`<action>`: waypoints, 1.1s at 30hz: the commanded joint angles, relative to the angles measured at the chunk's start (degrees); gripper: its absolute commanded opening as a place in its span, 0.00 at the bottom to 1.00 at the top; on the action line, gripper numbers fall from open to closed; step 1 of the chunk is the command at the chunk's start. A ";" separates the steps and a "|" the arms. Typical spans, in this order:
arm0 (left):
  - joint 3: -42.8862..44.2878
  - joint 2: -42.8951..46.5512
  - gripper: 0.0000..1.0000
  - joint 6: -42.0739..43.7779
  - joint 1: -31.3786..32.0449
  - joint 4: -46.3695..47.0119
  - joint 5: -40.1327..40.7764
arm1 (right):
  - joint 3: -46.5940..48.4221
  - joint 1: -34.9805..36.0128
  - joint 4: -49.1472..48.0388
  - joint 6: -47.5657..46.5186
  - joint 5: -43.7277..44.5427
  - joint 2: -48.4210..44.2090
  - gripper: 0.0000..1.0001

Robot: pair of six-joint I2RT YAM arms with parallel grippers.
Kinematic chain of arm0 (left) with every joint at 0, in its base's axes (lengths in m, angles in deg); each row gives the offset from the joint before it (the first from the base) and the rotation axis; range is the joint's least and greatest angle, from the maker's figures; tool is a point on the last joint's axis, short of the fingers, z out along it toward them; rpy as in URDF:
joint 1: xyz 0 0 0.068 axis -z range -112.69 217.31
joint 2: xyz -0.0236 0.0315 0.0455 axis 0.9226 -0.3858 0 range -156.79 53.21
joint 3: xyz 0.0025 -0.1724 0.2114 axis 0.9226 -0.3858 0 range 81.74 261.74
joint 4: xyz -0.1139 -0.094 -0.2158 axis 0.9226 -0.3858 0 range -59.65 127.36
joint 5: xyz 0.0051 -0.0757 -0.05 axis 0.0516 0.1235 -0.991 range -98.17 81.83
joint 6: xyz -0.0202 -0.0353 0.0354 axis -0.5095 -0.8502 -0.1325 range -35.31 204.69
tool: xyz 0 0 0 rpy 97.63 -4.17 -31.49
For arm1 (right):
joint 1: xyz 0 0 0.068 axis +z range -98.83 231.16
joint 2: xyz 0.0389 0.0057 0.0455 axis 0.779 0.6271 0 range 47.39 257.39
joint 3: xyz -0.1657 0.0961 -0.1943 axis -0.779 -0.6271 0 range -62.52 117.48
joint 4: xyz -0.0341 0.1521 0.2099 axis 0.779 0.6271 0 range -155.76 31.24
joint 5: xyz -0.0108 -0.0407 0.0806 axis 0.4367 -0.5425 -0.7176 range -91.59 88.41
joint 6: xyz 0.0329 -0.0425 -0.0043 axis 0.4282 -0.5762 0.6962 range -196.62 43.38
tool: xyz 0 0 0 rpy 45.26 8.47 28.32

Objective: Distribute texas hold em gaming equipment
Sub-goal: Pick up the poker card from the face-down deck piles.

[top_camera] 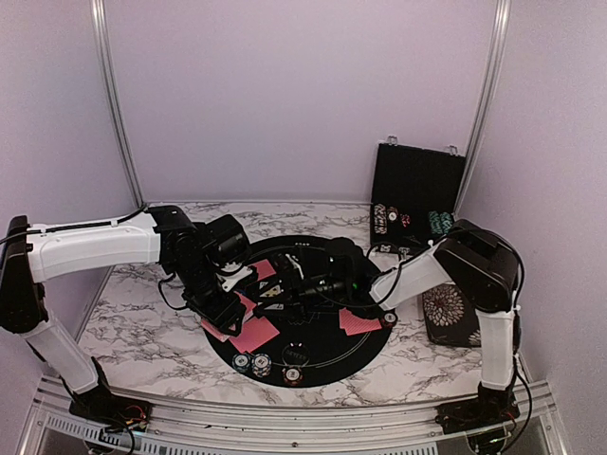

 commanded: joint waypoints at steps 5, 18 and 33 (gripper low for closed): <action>1.86 -0.56 0.51 0.59 0.33 -1.37 0.03 | 3.24 1.07 -2.33 1.10 -0.43 2.23 0.54; 1.85 -0.52 0.51 0.56 0.42 -1.37 0.11 | 6.27 2.77 -1.98 1.91 -0.48 4.24 0.53; 1.72 -0.43 0.51 0.32 0.42 -1.36 0.29 | 8.36 3.99 0.66 0.70 -0.32 5.48 0.43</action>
